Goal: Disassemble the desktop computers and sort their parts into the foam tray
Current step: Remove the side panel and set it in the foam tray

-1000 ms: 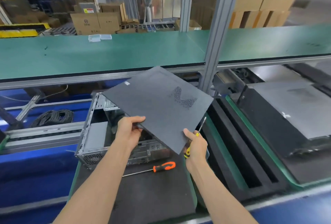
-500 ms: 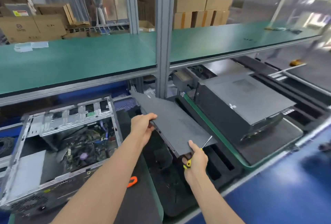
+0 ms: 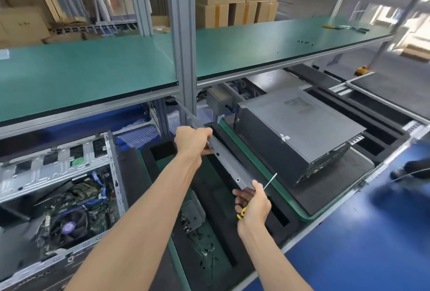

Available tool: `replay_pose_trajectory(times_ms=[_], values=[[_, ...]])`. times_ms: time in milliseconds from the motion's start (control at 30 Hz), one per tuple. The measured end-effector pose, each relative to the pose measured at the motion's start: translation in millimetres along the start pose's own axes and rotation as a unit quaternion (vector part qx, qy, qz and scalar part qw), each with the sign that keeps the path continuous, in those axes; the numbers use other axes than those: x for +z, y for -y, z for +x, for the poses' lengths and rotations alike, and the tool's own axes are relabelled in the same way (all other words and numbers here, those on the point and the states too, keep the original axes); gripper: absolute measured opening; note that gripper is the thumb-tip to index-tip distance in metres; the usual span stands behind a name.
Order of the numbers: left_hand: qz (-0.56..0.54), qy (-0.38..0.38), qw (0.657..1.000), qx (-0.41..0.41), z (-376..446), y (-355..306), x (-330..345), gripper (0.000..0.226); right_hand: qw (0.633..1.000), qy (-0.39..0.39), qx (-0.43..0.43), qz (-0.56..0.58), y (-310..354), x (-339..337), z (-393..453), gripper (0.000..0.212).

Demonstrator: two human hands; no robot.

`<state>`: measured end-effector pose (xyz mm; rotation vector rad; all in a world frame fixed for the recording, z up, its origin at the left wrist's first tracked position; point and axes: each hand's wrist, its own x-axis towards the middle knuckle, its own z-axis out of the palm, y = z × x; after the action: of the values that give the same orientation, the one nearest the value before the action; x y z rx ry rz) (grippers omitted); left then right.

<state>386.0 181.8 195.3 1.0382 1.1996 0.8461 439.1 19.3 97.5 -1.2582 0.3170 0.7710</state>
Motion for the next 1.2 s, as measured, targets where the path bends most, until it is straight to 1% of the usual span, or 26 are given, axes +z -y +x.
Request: replay_pose_trajectory(times_ms=[67, 200, 300, 367, 433, 500, 567, 633, 667, 767, 833, 933, 1100, 1200], values=[[0.035, -0.006, 0.999, 0.016, 3.4, -11.5, 8.9, 0.021, 1.000, -0.001, 0.003, -0.008, 0.5, 1.2, 1.1, 0.030], [0.074, 0.009, 0.997, 0.022, 10.2, -19.6, 24.3, 0.018, 1.000, -0.013, 0.002, -0.008, 0.1, 4.8, 6.9, 0.036], [0.098, 0.031, 0.995, -0.001, 10.6, -8.3, 40.3, 0.019, 0.999, -0.019, 0.009, 0.036, 5.1, 2.5, 17.2, 0.045], [0.119, 0.024, 0.993, -0.003, 11.2, 4.8, 52.1, 0.021, 0.998, -0.017, 0.015, 0.063, 7.2, -3.8, 24.9, 0.052], [0.117, 0.013, 0.993, 0.008, 15.5, 12.1, 62.7, 0.022, 0.997, -0.010, 0.009, 0.070, 7.4, -9.6, 30.6, 0.058], [0.085, 0.037, 0.996, -0.004, 19.7, 13.3, 71.3, 0.025, 0.998, -0.012, -0.010, 0.065, 6.8, -13.7, 32.9, 0.059], [0.021, 0.093, 0.995, -0.038, 22.1, 14.6, 77.5, 0.030, 0.998, -0.020, -0.024, 0.059, 5.8, -15.0, 32.9, 0.056], [-0.059, 0.161, 0.981, -0.088, 19.6, 16.7, 78.3, 0.035, 0.997, -0.030, -0.034, 0.055, 4.7, -13.8, 32.1, 0.050], [-0.081, 0.188, 0.973, -0.108, 17.4, 18.3, 75.9, 0.037, 0.997, -0.034, -0.039, 0.053, 4.0, -12.6, 31.4, 0.047], [-0.058, 0.242, 0.960, -0.127, 16.8, 28.2, 62.7, 0.049, 0.997, -0.041, -0.049, 0.045, 0.9, -7.4, 28.6, 0.033], [-0.039, 0.243, 0.962, -0.121, 15.7, 35.3, 51.3, 0.054, 0.996, -0.043, -0.062, 0.040, -2.1, -1.7, 25.4, 0.026], [-0.018, 0.242, 0.963, -0.115, 8.0, 45.8, 30.2, 0.053, 0.994, -0.054, -0.091, 0.030, -9.9, 9.7, 20.1, 0.020], [0.017, 0.277, 0.953, -0.123, -9.0, 57.4, 9.0, 0.049, 0.992, -0.078, -0.079, 0.062, -30.4, 25.4, 7.0, 0.025], [0.039, 0.250, 0.961, -0.107, -14.5, 52.9, 8.7, 0.039, 0.997, -0.036, -0.054, 0.031, -47.4, 27.1, -4.0, 0.022]])
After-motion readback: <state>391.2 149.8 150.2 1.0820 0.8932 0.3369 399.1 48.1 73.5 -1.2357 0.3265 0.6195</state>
